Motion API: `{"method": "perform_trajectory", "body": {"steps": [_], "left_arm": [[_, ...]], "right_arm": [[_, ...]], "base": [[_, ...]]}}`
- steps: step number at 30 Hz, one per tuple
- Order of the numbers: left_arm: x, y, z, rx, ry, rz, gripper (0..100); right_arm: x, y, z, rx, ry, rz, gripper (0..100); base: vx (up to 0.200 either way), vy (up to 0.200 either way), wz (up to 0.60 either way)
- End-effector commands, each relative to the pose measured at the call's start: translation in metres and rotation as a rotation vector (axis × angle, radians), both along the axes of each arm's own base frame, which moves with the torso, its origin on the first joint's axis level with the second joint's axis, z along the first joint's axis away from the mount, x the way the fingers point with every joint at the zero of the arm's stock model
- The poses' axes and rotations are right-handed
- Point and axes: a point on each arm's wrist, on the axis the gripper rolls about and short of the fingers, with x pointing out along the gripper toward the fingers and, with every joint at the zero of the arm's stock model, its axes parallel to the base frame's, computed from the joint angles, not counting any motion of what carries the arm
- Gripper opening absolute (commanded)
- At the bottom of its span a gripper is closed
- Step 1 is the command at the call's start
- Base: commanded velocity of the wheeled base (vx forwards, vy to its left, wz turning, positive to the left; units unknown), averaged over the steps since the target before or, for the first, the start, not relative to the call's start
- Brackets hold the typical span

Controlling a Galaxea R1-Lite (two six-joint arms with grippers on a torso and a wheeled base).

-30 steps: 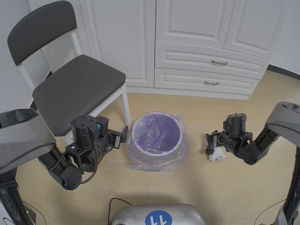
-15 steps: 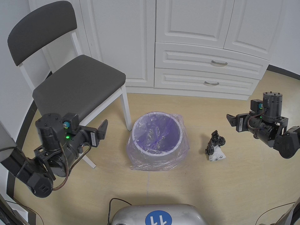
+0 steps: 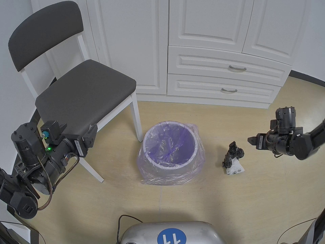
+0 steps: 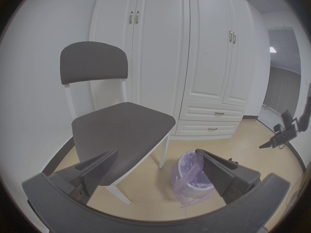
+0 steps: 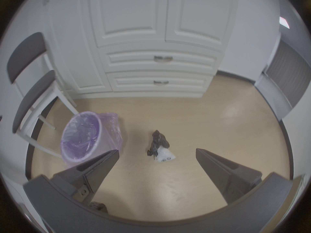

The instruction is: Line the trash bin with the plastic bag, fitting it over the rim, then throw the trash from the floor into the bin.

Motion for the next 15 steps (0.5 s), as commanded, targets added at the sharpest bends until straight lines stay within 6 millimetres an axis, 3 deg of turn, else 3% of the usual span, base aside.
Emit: {"method": "perform_trajectory", "body": {"steps": [1,4,7,11,13,15], "left_arm": [[-0.012,0.009,0.015,-0.011,-0.06,0.018,100],[-0.013,0.01,0.017,-0.013,-0.069,0.016,100],[-0.013,0.01,0.018,-0.015,-0.075,0.018,100],[-0.014,0.01,0.016,0.014,-0.068,0.016,100],[-0.015,0.009,0.012,0.033,-0.053,0.01,100],[-0.017,0.006,0.003,0.058,-0.018,-0.012,100]], "right_arm": [[0.073,-0.017,-0.082,0.171,0.277,-0.136,100],[0.088,-0.021,-0.098,0.216,0.299,-0.123,100],[0.091,-0.019,-0.084,0.226,0.261,-0.098,100],[0.072,0.0,-0.009,0.181,0.103,0.017,100],[0.063,0.009,0.011,0.134,0.055,0.08,100],[0.056,0.019,0.015,0.089,0.05,0.132,100]], "base": [[0.0,0.0,0.0],[0.0,0.0,0.0],[0.0,0.0,0.0],[0.0,0.0,0.0],[0.0,0.0,0.0],[0.0,0.0,0.0]]}}
